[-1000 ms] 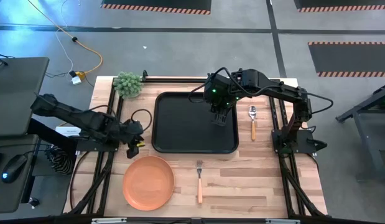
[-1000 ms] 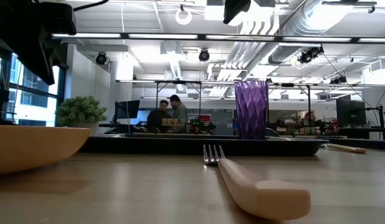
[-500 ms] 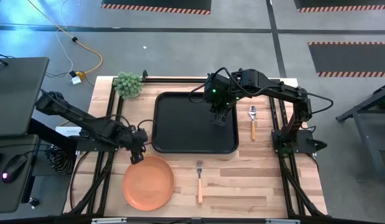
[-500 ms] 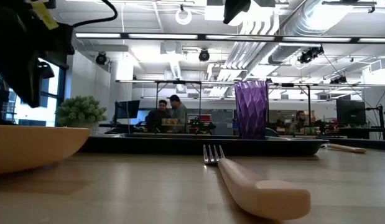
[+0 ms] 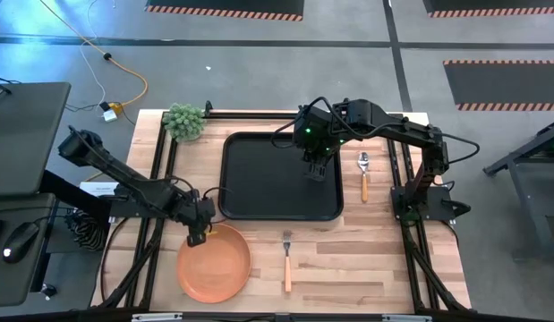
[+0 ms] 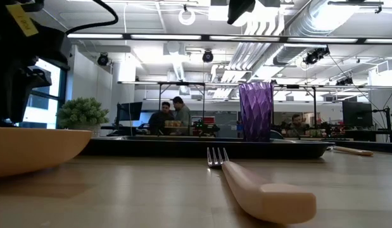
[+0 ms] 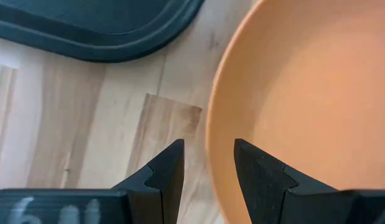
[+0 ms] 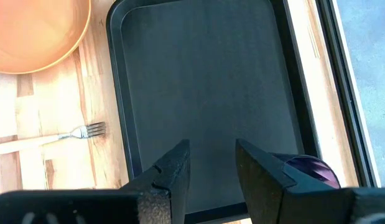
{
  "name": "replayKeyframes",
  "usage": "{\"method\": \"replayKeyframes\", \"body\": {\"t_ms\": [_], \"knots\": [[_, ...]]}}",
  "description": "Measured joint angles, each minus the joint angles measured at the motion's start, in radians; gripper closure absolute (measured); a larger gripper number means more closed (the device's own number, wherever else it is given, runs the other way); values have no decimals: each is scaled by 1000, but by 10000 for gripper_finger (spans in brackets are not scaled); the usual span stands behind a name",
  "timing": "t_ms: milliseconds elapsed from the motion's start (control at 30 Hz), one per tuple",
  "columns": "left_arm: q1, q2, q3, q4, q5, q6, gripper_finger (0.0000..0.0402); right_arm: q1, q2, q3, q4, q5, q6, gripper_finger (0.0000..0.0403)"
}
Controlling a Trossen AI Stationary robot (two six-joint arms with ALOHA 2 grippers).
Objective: Pick and place plate/cup/fork/spoon on tray
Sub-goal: Put the orange plate to the left side of the violet cup on the black serving tray
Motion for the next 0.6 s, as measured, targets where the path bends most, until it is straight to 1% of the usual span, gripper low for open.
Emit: {"method": "replayKeyframes", "body": {"t_ms": [167,600], "knots": [[-19,36,0,10,0,-10,273,0,0,0,0,0,-1,283],[-19,126,0,47,16,-27,273,0,0,0,0,0,-5,283]]}}
